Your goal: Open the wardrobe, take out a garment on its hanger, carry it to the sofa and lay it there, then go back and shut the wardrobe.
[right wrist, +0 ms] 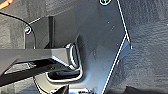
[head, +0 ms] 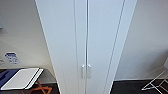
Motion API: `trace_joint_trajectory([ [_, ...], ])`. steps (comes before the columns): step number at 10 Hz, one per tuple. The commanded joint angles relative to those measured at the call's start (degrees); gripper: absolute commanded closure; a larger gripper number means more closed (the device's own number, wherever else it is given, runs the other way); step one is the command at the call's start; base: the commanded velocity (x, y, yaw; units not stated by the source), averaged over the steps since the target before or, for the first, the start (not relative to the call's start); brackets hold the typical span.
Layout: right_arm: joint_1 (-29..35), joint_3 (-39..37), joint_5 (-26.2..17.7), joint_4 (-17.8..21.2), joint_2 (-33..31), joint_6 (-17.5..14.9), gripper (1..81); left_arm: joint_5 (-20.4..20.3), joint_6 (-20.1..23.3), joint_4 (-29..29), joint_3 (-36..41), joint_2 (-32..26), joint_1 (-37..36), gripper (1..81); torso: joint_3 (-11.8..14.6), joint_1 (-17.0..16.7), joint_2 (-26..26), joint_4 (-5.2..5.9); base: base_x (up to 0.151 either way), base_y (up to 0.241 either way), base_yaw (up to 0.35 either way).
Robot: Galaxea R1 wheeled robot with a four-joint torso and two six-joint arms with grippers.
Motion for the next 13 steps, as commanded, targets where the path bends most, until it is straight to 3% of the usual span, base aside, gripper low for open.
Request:
trace_joint_trajectory([
  [1, 1.4, 0.4, -3.1, 0.1, -1.1, 0.0, 1.0, 3.4, 0.5, 0.3, 0.5, -0.4, -1.3, 1.0, 0.0, 0.0, 0.0, 0.0, 0.103, 0.0, 0.0],
  [6, 1.4, 0.3, -3.1, 0.0, -1.0, -0.1, 1.0, 3.4, 0.6, 0.3, 0.5, -0.5, -1.3, 1.0, 0.0, 0.0, 0.0, 0.0, 0.098, 0.0, 0.0],
  [9, 1.7, 1.4, -3.5, -0.2, -1.1, -0.2, 1.0, 3.6, 0.7, 0.3, 1.0, -0.5, -1.3, 1.0, 0.0, 0.1, 0.0, 0.0, 0.0, 0.0, 0.0],
  [11, 2.7, 7.5, -3.5, -0.2, -4.3, -0.2, 1.0, 3.4, 0.7, 0.6, 6.3, -3.5, -1.3, 1.0, 0.0, 0.0, 0.0, 0.0, 0.0, 0.0, 0.0],
  [13, 4.4, 17.5, -2.6, 0.0, -11.6, 0.3, 1.0, 3.1, 0.6, 1.5, 16.4, -10.7, -2.1, 1.0, 0.0, 0.0, 0.0, 0.0, 0.0, 0.0, 0.0],
])
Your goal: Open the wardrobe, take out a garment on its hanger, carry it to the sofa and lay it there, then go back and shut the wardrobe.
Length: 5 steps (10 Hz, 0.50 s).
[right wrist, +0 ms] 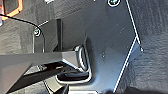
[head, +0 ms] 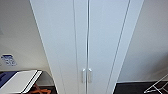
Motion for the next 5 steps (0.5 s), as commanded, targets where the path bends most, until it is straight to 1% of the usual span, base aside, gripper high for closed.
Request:
trace_joint_trajectory([
  [1, 4.3, 14.6, -2.2, 0.2, -12.2, 0.4, 1.0, 3.0, 0.4, 1.2, 12.3, -10.5, -2.8, 1.0, 0.0, 0.0, 0.0, 0.0, 0.0, 0.0, 0.0],
  [3, 7.3, 25.0, -2.2, 0.6, -21.4, 0.5, 1.0, 3.1, 0.2, 1.2, 19.8, -17.6, -5.3, 1.0, 0.0, 0.0, 0.0, 0.0, 0.0, 0.0, 0.0],
  [5, 11.2, 35.4, -2.2, 0.7, -28.7, 0.5, 1.0, 3.1, 0.3, 1.3, 30.4, -24.9, -8.2, 1.0, 0.0, 0.0, 0.0, 0.0, 0.0, 0.0, 0.0],
])
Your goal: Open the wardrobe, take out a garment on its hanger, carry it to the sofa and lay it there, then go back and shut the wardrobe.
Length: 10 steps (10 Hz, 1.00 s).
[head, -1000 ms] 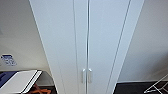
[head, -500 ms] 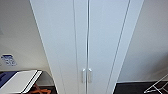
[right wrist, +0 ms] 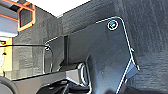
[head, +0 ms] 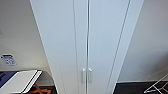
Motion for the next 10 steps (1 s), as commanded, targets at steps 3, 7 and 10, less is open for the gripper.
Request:
trace_joint_trajectory([
  [3, 13.0, 28.8, -1.1, 0.4, -20.4, 0.1, 1.0, 3.2, 2.9, 2.5, 27.2, -20.5, -11.3, 1.0, 0.0, 0.0, 0.0, 0.0, 0.0, 0.0, 0.0],
  [7, 23.0, 42.4, -0.5, -0.5, -29.7, -0.6, 1.0, 3.5, 3.3, 6.9, 41.7, -32.0, -21.5, 1.0, 0.0, 0.0, 0.0, 0.0, 0.0, 0.0, 0.0],
  [10, 31.2, 48.1, -1.3, -2.0, -33.0, -0.2, 1.0, 3.9, 3.3, 11.4, 49.3, -37.0, -29.9, 1.0, -0.1, 0.0, 0.0, 0.0, 0.0, 0.0, 0.0],
])
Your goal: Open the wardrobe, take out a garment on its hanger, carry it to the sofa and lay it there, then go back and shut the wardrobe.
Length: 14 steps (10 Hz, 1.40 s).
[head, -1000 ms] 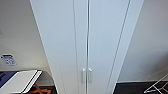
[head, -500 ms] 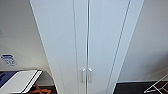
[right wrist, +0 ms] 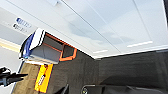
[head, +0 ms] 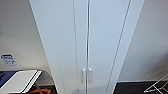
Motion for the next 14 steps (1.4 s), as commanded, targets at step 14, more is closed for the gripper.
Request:
trace_joint_trajectory([
  [14, 42.5, -1.6, -19.3, -1.1, 11.5, 10.9, 1.0, 17.0, -4.3, -5.1, -1.6, 6.7, -43.6, 1.0, -0.2, 0.2, 0.2, 0.0, 0.0, 0.0, 0.0],
])
